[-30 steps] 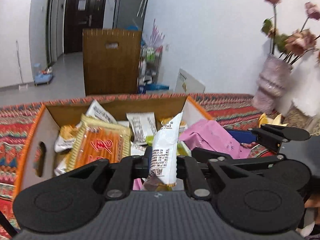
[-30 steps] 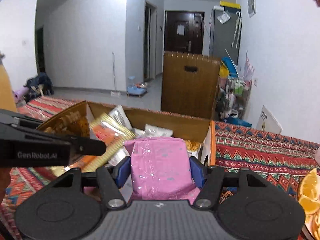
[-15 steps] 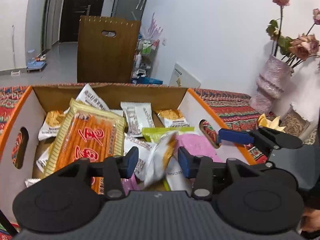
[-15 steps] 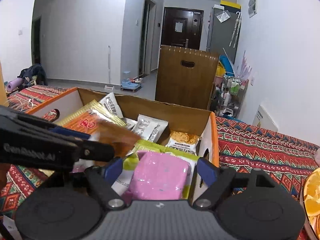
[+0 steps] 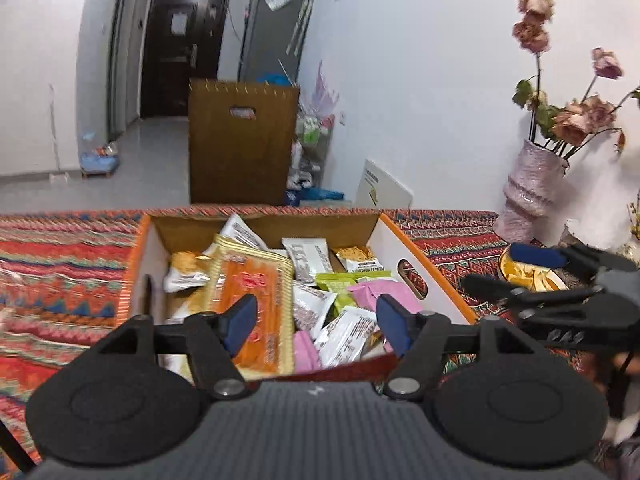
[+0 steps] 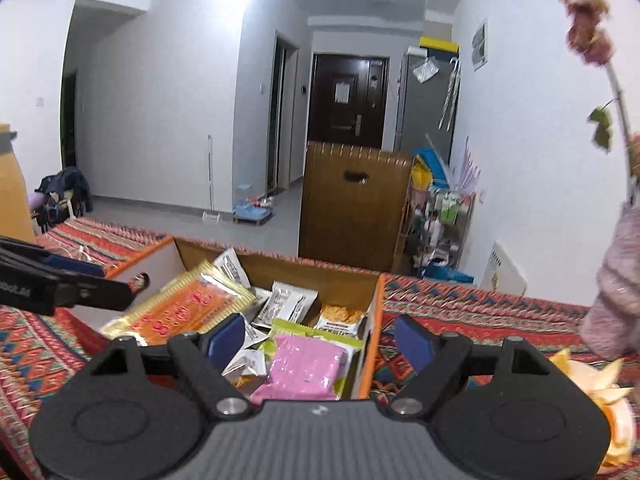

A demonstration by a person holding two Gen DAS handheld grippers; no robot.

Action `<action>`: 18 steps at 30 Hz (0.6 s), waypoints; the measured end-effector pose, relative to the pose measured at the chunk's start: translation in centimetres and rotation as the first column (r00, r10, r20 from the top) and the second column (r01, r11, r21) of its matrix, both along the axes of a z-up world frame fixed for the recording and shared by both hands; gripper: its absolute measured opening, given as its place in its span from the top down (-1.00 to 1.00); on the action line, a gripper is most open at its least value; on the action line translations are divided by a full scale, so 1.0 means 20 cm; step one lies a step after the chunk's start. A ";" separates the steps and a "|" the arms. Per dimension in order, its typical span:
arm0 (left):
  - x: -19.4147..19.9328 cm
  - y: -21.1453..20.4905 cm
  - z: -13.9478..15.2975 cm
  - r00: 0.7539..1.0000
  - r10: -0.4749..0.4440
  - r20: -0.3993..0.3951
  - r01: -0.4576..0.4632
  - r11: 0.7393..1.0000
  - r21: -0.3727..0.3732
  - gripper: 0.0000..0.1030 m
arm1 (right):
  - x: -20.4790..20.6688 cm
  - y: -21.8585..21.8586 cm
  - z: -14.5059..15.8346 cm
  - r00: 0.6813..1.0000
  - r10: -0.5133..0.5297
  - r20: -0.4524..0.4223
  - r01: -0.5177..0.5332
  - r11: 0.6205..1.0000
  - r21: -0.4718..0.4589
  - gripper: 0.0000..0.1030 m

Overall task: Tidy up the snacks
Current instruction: 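Withdraw both grippers from the box back toward the remaining snacks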

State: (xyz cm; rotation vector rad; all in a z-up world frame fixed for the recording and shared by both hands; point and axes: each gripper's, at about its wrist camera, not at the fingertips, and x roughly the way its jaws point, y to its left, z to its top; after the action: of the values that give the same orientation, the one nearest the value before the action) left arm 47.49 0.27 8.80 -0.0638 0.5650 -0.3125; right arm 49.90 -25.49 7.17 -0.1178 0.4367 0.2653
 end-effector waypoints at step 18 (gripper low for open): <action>-1.38 0.11 0.02 0.982 0.098 0.159 -0.111 0.991 0.080 -0.82 | -1.32 -0.01 -0.01 0.987 0.147 0.060 -0.144 0.988 -0.058 -0.95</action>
State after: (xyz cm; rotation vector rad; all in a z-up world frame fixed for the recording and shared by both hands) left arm 19.90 2.51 9.18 0.0164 0.4194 -0.1877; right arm 23.55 -25.69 7.05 -0.2109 0.3719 0.3923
